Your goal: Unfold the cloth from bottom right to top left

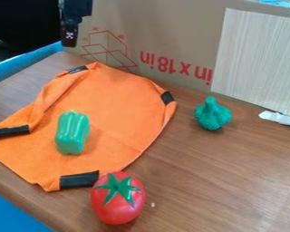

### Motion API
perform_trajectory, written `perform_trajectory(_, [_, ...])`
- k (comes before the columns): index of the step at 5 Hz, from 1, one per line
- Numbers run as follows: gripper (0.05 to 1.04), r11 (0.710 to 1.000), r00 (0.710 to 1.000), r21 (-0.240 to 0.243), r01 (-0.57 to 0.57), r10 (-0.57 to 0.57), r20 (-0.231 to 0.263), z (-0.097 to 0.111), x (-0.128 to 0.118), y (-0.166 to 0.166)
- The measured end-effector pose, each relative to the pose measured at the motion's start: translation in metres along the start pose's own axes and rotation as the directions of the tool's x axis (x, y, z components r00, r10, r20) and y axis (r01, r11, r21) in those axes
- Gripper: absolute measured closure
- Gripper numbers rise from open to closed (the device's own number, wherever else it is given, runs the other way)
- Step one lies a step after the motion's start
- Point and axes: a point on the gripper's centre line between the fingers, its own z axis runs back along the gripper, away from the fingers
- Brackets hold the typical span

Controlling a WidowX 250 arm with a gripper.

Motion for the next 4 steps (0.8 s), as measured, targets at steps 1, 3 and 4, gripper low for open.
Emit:
perform_trajectory(1, [0.083, 1.000, 1.000, 0.006, 0.010, -0.010, 0.026, 0.005, 0.001, -0.001])
perform_trajectory(3, [0.083, 0.998, 0.992, -0.057, -0.006, 0.013, 0.124, 0.052, -0.020, -0.004])
perform_trajectory(4, [0.083, 0.992, 0.984, -0.102, -0.070, 0.086, 0.158, 0.100, -0.042, -0.011])
